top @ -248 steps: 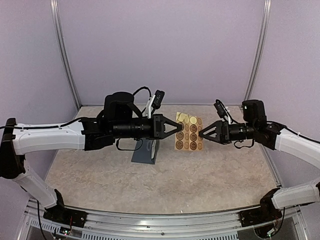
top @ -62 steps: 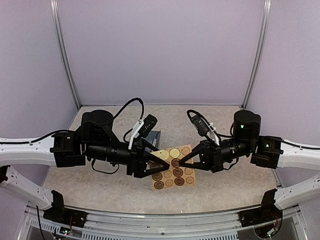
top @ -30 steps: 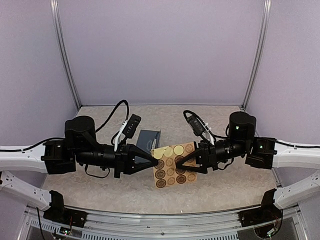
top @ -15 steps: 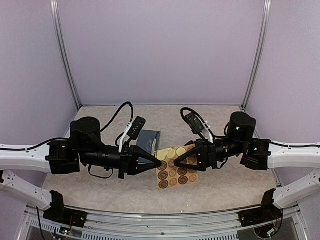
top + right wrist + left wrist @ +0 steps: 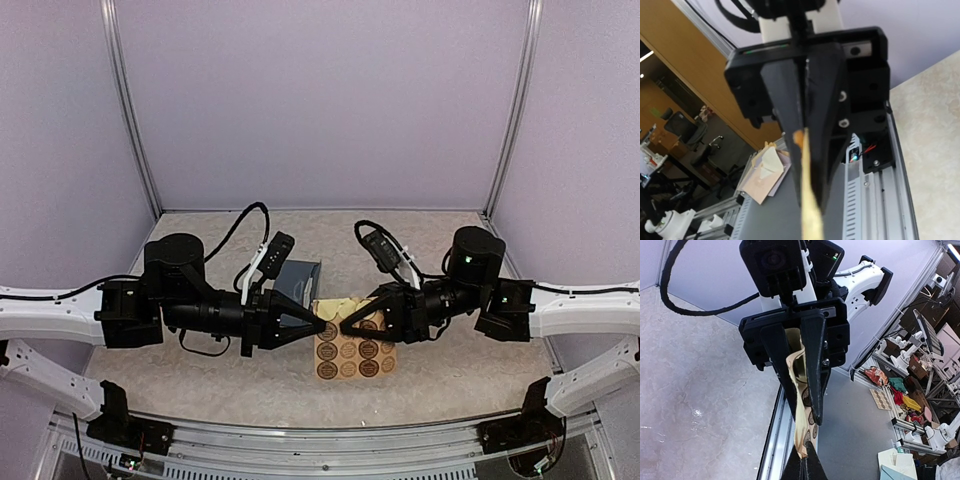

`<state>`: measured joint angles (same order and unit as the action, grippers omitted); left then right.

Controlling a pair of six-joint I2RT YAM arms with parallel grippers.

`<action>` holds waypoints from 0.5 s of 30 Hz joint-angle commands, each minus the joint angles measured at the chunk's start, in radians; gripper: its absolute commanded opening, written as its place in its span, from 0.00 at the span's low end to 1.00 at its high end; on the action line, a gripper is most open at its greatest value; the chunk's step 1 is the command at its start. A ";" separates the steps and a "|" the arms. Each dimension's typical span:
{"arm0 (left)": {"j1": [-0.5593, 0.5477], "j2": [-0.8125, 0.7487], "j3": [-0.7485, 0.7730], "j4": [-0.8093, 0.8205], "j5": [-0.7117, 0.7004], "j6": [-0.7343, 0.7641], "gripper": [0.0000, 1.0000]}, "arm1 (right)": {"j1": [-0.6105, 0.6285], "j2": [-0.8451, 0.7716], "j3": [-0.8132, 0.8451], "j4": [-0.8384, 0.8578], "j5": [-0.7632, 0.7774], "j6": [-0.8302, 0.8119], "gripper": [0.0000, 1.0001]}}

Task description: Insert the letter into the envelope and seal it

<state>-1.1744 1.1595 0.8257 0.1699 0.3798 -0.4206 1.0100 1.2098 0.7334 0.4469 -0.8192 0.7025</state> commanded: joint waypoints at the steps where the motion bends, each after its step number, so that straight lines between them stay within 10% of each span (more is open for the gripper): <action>1: -0.002 -0.003 0.031 0.022 -0.014 0.015 0.00 | 0.012 0.004 -0.005 0.019 -0.012 -0.003 0.05; 15: -0.004 0.009 0.029 0.053 -0.007 0.006 0.00 | 0.013 -0.006 -0.005 0.014 0.015 -0.014 0.00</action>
<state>-1.1744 1.1595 0.8257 0.1730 0.3771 -0.4191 1.0107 1.2102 0.7334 0.4465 -0.8207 0.6998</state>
